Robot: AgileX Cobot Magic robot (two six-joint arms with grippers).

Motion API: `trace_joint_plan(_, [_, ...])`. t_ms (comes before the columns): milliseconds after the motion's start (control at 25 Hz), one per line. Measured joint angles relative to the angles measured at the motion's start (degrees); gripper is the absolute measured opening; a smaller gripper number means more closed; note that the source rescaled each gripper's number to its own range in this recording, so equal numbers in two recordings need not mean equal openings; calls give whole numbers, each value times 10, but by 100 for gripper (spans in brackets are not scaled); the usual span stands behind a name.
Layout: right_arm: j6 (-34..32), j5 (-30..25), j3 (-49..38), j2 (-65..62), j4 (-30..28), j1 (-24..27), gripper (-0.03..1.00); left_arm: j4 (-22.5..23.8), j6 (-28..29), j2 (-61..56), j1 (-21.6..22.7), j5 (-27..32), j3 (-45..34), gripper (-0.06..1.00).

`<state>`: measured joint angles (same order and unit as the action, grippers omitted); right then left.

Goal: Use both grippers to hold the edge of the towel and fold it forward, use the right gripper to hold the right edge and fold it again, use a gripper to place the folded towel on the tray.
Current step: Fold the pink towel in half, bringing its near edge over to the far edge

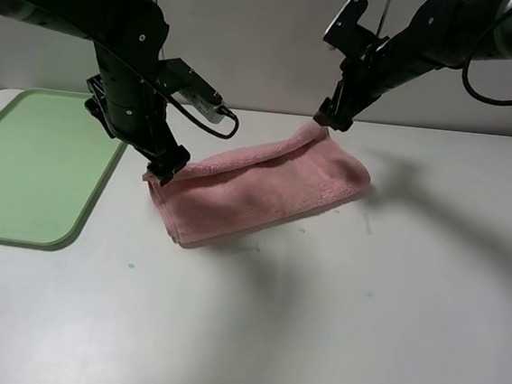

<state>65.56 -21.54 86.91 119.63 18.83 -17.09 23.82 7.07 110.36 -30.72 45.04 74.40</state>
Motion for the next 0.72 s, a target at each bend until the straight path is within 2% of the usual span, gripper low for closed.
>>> trace_joint_plan(400, [-4, 10, 0, 0, 2, 0, 100, 3, 3, 0, 0, -1, 0, 100])
trace_joint_plan(600, [-4, 12, 0, 0, 2, 0, 100, 50, 28, 0, 0, 2, 0, 100])
trace_joint_plan(720, [-4, 12, 0, 0, 2, 0, 100, 61, 35, 0, 0, 1, 0, 100])
